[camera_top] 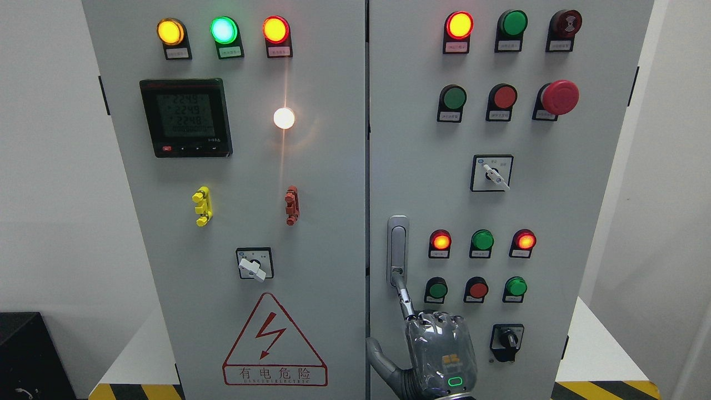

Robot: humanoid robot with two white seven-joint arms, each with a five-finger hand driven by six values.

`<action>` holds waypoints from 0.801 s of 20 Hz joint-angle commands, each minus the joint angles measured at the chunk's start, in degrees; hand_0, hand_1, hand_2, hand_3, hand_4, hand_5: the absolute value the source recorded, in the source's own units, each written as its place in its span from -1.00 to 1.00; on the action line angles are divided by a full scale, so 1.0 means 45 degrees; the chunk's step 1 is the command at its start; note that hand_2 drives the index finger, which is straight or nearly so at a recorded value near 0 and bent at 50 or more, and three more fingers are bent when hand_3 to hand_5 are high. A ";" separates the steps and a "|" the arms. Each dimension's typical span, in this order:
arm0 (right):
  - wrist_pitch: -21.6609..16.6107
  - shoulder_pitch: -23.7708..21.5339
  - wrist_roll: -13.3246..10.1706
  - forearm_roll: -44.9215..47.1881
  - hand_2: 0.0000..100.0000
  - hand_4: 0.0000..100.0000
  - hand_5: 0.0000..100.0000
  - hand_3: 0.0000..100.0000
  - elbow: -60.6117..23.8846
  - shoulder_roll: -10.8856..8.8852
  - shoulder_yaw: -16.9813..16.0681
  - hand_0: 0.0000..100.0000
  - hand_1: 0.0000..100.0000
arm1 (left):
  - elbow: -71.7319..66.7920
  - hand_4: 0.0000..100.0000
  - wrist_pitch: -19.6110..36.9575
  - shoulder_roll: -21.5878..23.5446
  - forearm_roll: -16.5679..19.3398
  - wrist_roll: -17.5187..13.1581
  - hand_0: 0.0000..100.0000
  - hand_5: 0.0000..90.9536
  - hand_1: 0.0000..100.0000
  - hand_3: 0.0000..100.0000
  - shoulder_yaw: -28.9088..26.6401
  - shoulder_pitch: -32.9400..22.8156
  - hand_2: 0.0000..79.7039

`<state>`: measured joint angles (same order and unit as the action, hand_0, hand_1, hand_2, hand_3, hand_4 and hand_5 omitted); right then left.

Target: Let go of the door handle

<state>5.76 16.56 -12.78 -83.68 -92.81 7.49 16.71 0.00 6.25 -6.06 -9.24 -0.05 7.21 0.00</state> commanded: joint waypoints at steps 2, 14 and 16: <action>0.0009 -0.0009 0.0008 0.0001 -0.90 1.00 1.00 1.00 0.0410 0.0015 -0.0003 -0.41 -0.49 | -0.0371 -1.00 -0.0003 0.0000 -0.0016 0.0010 -0.76 -1.00 0.11 -1.00 0.0000 0.0332 -1.00; 0.0009 -0.0009 0.0008 0.0001 -0.90 1.00 1.00 1.00 0.0410 0.0015 -0.0003 -0.40 -0.49 | -0.0371 -1.00 -0.0003 0.0000 0.0003 0.0010 -0.76 -1.00 0.11 -1.00 0.0000 0.0332 -1.00; 0.0009 -0.0009 0.0008 0.0001 -0.90 1.00 1.00 1.00 0.0410 0.0015 -0.0003 -0.40 -0.49 | -0.0371 -1.00 -0.0003 0.0000 0.0003 0.0010 -0.76 -1.00 0.11 -1.00 0.0000 0.0332 -1.00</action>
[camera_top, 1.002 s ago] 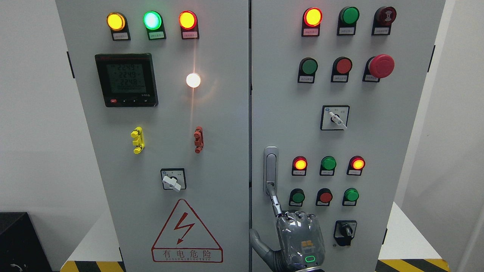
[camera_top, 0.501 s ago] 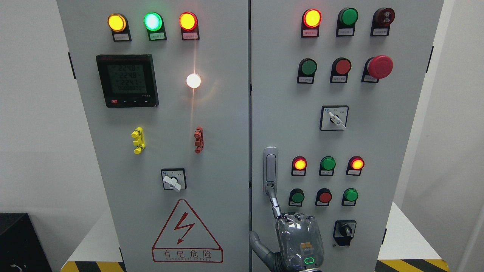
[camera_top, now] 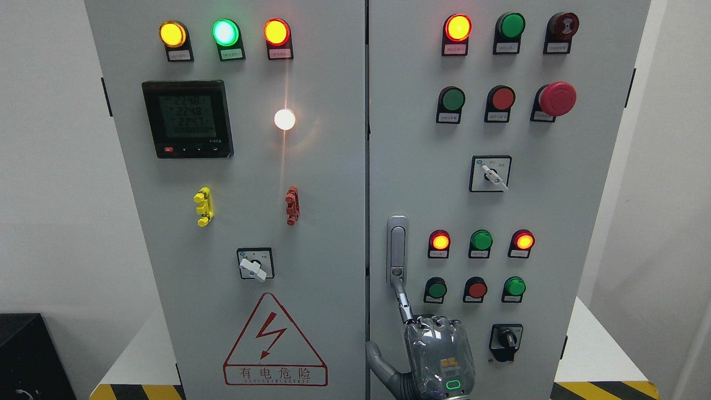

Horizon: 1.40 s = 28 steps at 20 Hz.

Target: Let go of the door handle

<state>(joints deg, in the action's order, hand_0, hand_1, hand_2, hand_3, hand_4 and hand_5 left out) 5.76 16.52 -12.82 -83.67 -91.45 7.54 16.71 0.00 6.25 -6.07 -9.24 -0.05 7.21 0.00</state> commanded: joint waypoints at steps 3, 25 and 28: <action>0.0067 0.0000 0.0017 0.0001 -0.90 1.00 1.00 1.00 0.0107 0.0003 -0.0002 -0.40 -0.49 | -0.0371 -1.00 -0.0003 0.0000 -0.0017 0.0010 -0.76 -1.00 0.11 -1.00 0.0000 0.0332 -1.00; 0.0067 -0.0098 -0.0003 0.0001 -0.89 1.00 1.00 1.00 0.0088 0.0003 -0.0002 -0.40 -0.49 | -0.0371 -1.00 -0.0003 0.0000 -0.0017 0.0010 -0.76 -1.00 0.11 -1.00 0.0000 0.0352 -1.00; 0.0067 -0.0117 -0.0003 0.0001 -0.89 1.00 1.00 1.00 0.0010 -0.0016 -0.0002 -0.40 -0.49 | -0.0371 -1.00 -0.0003 0.0000 0.0002 0.0010 -0.76 -1.00 0.11 -1.00 0.0000 0.0332 -1.00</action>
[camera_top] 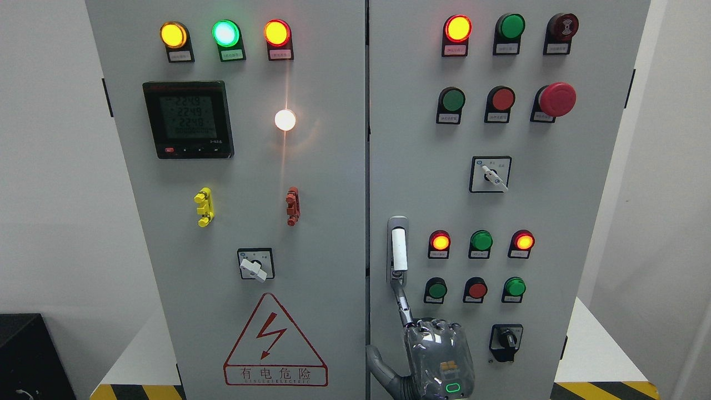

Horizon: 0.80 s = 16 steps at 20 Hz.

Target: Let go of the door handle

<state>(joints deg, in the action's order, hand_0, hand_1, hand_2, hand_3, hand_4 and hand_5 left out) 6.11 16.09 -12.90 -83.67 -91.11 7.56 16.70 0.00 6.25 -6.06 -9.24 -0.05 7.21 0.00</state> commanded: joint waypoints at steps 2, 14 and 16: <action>-0.0029 -0.0002 0.0015 0.0020 -0.89 1.00 1.00 1.00 -0.0125 -0.0040 0.0001 -0.40 -0.49 | -0.0371 -1.00 -0.0003 0.0000 0.0003 0.0010 -0.76 -1.00 0.11 -1.00 0.0000 0.0332 -1.00; -0.0030 -0.0022 -0.0024 0.0020 -0.85 1.00 1.00 1.00 -0.0711 -0.0040 0.0098 -0.40 -0.49 | -0.0371 -1.00 -0.0003 0.0000 0.0004 0.0010 -0.76 -1.00 0.11 -1.00 0.0000 0.0332 -1.00; -0.0030 -0.0041 -0.0024 0.0020 -0.84 1.00 1.00 1.00 -0.0789 -0.0040 0.0099 -0.40 -0.49 | -0.0371 -1.00 -0.0003 0.0000 0.0004 0.0010 -0.76 -1.00 0.11 -1.00 0.0000 0.0332 -1.00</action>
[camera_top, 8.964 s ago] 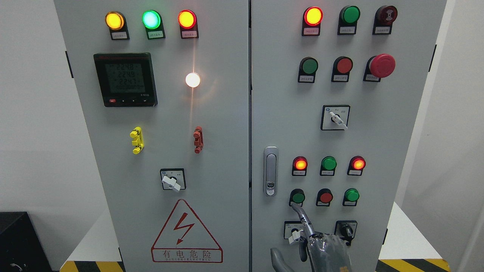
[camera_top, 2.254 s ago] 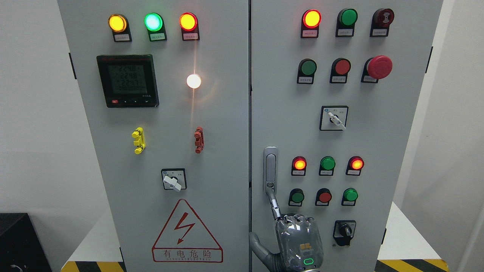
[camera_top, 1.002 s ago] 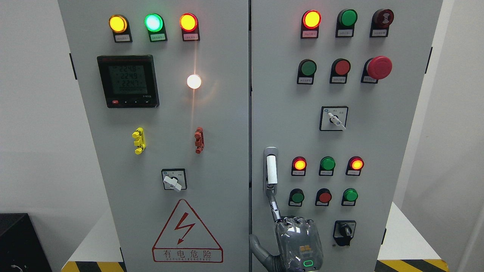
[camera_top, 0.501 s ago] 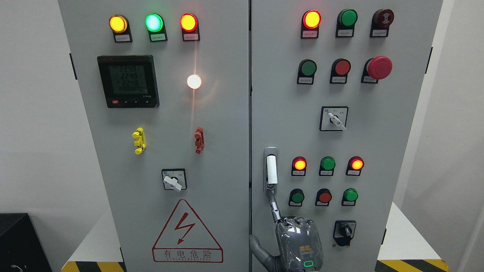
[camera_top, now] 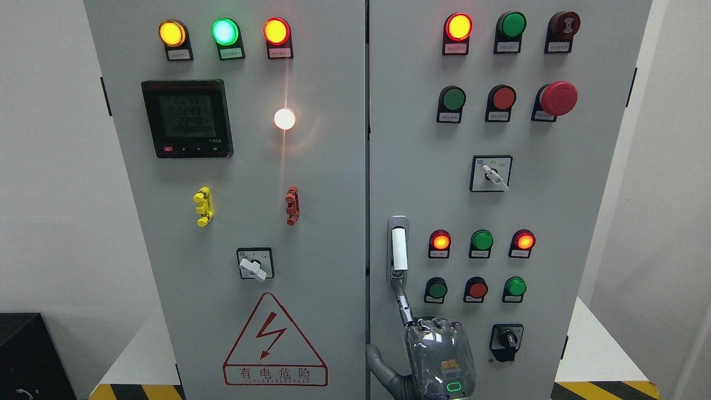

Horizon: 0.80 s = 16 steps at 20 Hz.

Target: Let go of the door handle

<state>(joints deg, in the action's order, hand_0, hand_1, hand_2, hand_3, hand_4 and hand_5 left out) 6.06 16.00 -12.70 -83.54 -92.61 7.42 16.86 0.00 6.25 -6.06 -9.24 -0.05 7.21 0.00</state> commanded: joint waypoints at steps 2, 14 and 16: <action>-0.0019 -0.0020 -0.0087 0.0010 -0.80 1.00 1.00 1.00 -0.0456 -0.0009 0.0062 -0.40 -0.49 | -0.0371 -1.00 -0.0003 0.0000 0.0002 0.0010 -0.76 -1.00 0.11 -1.00 0.0000 0.0332 -1.00; -0.0019 -0.0020 -0.0106 0.0010 -0.75 1.00 1.00 1.00 -0.0691 -0.0009 0.0062 -0.40 -0.49 | -0.0371 -1.00 -0.0003 0.0000 -0.0017 0.0010 -0.76 -1.00 0.11 -1.00 0.0000 0.0332 -1.00; -0.0039 -0.0001 -0.0106 0.0010 -0.74 1.00 1.00 1.00 -0.0691 -0.0009 0.0062 -0.40 -0.49 | -0.0371 -1.00 -0.0003 0.0000 -0.0017 0.0010 -0.76 -1.00 0.11 -1.00 0.0000 0.0332 -1.00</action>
<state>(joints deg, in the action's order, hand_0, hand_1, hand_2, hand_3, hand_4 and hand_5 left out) 5.99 15.92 -13.14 -83.50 -92.47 7.39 17.04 0.00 6.25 -6.06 -9.25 -0.05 7.21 0.00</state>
